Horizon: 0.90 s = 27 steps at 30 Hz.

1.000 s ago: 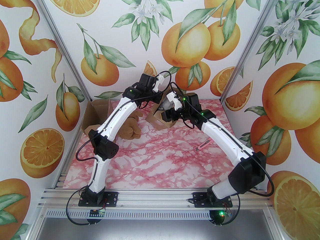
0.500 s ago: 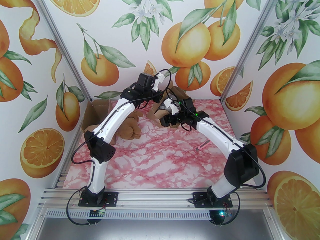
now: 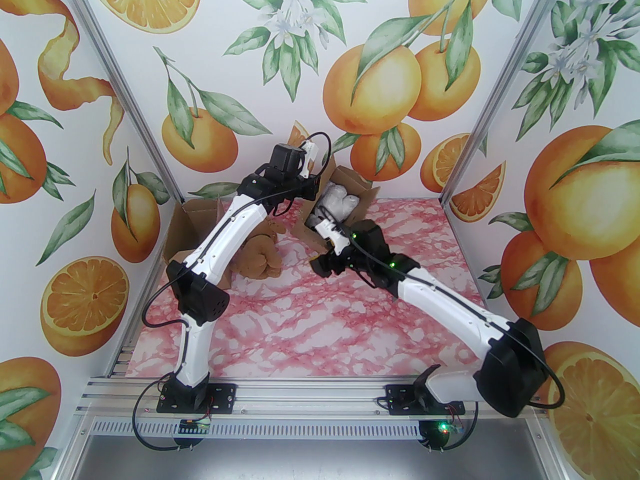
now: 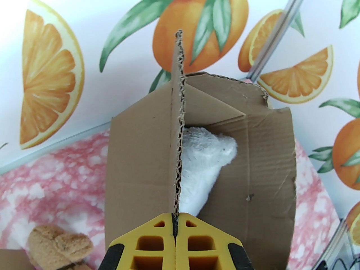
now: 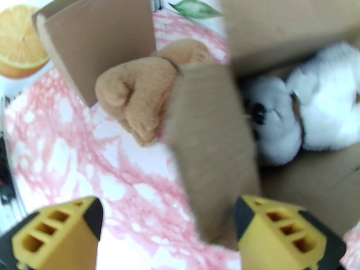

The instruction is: Unpack the express box

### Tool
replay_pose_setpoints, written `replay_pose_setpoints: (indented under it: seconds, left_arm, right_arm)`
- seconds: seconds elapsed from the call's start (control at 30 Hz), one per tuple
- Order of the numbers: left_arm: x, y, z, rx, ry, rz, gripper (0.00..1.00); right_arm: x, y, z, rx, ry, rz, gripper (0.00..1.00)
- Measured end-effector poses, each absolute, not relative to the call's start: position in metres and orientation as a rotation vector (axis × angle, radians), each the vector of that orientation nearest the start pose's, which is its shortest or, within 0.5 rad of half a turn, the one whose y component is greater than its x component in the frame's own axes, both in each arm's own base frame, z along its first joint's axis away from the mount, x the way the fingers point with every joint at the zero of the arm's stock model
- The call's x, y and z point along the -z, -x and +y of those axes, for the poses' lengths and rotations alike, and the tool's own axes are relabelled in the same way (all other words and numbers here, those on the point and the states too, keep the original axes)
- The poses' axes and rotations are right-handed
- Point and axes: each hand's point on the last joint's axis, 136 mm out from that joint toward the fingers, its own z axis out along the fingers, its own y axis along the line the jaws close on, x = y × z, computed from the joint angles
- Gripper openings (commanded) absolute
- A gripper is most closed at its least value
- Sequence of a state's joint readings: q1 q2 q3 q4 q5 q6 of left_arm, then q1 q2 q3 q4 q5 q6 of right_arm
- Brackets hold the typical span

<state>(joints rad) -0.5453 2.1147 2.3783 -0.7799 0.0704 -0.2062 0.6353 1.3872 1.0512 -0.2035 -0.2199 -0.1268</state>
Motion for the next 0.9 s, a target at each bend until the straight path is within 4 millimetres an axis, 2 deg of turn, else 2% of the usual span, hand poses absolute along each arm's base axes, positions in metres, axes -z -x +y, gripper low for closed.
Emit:
replay_pose_setpoints:
  seconds: [0.13,0.27,0.37,0.53,0.63,0.73,0.8,0.9]
  left_arm:
    - [-0.342,-0.500,-0.317,0.526,-0.400,2.083,0.00]
    - [-0.339,-0.500,-0.317,0.513,-0.422,2.080,0.00]
    - [-0.329,-0.497,-0.316,0.505,-0.451,2.087,0.00]
    - [-0.315,-0.487,-0.315,0.514,-0.494,2.094,0.00]
    - [-0.314,-0.482,-0.315,0.523,-0.508,2.073,0.00]
    - [-0.318,-0.477,-0.314,0.531,-0.510,2.042,0.00]
    - [-0.324,-0.473,-0.313,0.534,-0.509,2.009,0.00]
    - [-0.336,-0.469,-0.311,0.524,-0.496,1.961,0.00]
  right_arm:
    - [-0.219,-0.332,0.278,-0.457,0.894,1.938,0.82]
    - [-0.230,-0.336,0.269,-0.449,0.838,1.893,0.83]
    - [-0.264,-0.333,0.255,-0.454,0.771,1.800,0.80]
    - [-0.351,-0.329,0.223,-0.412,0.578,1.578,0.79]
    - [-0.376,-0.336,0.203,-0.407,0.459,1.545,0.75]
    - [-0.378,-0.361,0.194,-0.392,0.350,1.612,0.63]
    - [-0.370,-0.378,0.197,-0.398,0.281,1.689,0.51]
    - [-0.352,-0.393,0.199,-0.429,0.168,1.781,0.49]
